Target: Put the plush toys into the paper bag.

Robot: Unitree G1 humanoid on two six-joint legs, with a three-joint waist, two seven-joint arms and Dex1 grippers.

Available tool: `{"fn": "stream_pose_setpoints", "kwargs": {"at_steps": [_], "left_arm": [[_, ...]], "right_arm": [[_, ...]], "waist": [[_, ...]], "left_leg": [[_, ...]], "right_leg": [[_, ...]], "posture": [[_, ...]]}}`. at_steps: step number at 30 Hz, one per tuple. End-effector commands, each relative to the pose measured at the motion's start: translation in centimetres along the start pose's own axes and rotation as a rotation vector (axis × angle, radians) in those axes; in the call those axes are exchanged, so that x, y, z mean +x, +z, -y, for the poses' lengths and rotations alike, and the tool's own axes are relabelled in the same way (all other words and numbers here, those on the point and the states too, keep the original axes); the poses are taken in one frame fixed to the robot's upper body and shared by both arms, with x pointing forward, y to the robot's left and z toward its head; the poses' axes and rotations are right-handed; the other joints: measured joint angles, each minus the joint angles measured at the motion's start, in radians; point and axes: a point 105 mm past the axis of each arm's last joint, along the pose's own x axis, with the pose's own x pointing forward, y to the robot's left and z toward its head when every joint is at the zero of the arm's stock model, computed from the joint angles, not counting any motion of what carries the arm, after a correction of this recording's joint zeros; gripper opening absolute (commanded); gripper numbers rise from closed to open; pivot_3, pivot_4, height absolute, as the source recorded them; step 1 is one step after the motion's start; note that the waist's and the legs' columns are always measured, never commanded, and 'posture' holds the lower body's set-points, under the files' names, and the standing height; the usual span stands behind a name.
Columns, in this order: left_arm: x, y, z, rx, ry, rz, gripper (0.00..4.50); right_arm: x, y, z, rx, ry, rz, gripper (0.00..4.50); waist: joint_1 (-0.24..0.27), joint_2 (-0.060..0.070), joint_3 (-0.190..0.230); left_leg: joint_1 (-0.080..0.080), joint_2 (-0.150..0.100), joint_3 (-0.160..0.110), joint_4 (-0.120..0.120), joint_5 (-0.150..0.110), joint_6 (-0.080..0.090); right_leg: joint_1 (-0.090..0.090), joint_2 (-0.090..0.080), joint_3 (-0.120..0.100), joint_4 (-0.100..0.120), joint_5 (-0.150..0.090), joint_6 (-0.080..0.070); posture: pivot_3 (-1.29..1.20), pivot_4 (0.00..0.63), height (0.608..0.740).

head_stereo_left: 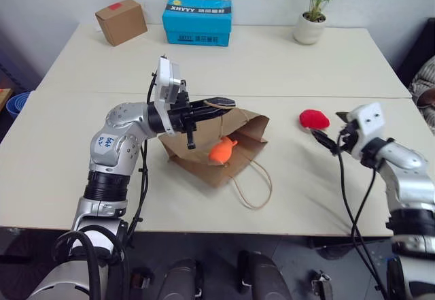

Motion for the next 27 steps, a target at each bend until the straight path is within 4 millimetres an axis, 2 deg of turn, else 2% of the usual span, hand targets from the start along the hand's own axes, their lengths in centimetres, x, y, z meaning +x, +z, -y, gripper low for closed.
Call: {"fn": "stream_pose_setpoints", "kwargs": {"at_steps": [1, 4, 8, 10, 12, 15, 18, 20, 24, 27], "left_arm": [[-0.1, 0.8, 0.4, 0.045, -0.013, 0.008, 0.0], [-0.1, 0.9, 0.2, 0.054, 0.0, 0.013, 0.0], [-0.1, 1.0, 0.0, 0.062, 0.006, 0.017, 0.0], [0.0, 1.0, 0.1, 0.065, 0.003, 0.019, 0.0], [0.0, 1.0, 0.0, 0.066, 0.001, 0.02, 0.0], [0.0, 1.0, 0.0, 0.068, -0.003, 0.022, 0.0], [0.1, 1.0, 0.1, 0.066, -0.01, 0.025, 0.0], [0.3, 0.8, 0.3, 0.058, -0.023, 0.029, 0.0], [1.0, 0.5, 0.8, 0.042, -0.055, 0.038, 0.0], [1.3, 0.3, 1.1, 0.033, -0.079, 0.016, 0.0]], "right_arm": [[1.7, -0.9, 0.9, -0.01, -0.037, -0.07, 4.44], [2.4, -0.7, 1.3, -0.017, -0.043, -0.091, 3.81], [2.3, 0.7, 1.3, -0.035, 0.014, -0.029, 2.4], [1.4, 2.3, 0.2, -0.056, 0.132, 0.07, 1.71], [0.4, 3.1, -1.0, -0.056, 0.233, 0.118, 1.02], [-2.9, 5.2, -4.5, -0.025, 0.426, 0.196, 0.27], [-5.7, 6.3, -8.5, 0.058, 0.568, 0.198, 0.16], [-6.5, 6.9, -11.1, 0.104, 0.604, 0.227, 0.16], [-4.5, 6.3, -14.7, 0.147, 0.6, 0.2, 0.16], [-1.9, 5.9, -15.9, 0.144, 0.549, 0.174, 0.16]], "waist": [[0.0, 0.0, 0.0], [0.001, 0.0, 0.0], [-0.004, 0.0, 0.0], [-0.004, 0.0, 0.0], [-0.002, 0.0, 0.0], [0.002, 0.001, 0.001], [0.008, 0.002, 0.001], [0.007, 0.002, 0.001], [0.0, 0.001, 0.001], [0.001, 0.001, 0.001]], "left_leg": [[0.0, 0.0, 0.0, 0.0, 0.0, 0.0], [-0.001, -0.001, -0.001, 0.001, 0.0, 0.001], [-0.001, 0.0, -0.001, 0.0, 0.0, 0.001], [-0.001, 0.0, -0.001, 0.0, 0.0, 0.001], [-0.001, 0.0, -0.001, 0.0, 0.0, 0.001], [-0.001, 0.0, -0.002, 0.001, 0.0, 0.001], [-0.002, 0.0, -0.004, 0.001, 0.0, 0.0], [-0.002, 0.0, -0.006, 0.001, 0.0, 0.0], [0.0, 0.0, -0.004, 0.002, 0.0, -0.001], [0.0, 0.0, -0.004, 0.001, 0.0, -0.001]], "right_leg": [[0.0, 0.0, 0.0, 0.0, 0.0, 0.0], [0.001, -0.001, -0.001, -0.001, 0.0, 0.001], [0.001, 0.0, -0.001, -0.001, 0.0, 0.001], [0.001, 0.0, -0.001, -0.001, 0.0, 0.001], [0.001, 0.0, -0.001, -0.001, 0.001, 0.001], [0.001, 0.0, -0.001, -0.001, 0.001, 0.001], [0.001, -0.001, 0.0, -0.001, 0.001, 0.001], [0.001, -0.002, -0.001, -0.001, 0.001, 0.001], [0.002, -0.001, -0.001, 0.0, 0.001, 0.001], [0.001, -0.001, -0.001, 0.001, 0.001, 0.001]], "posture": [[0.0, 0.15, 0.74], [0.0, 0.15, 0.74], [0.0, 0.15, 0.74], [0.0, 0.15, 0.74], [0.0, 0.15, 0.74], [0.0, 0.15, 0.74], [0.0, 0.15, 0.74], [0.0, 0.15, 0.74], [0.0, 0.15, 0.74], [0.0, 0.15, 0.74]]}}
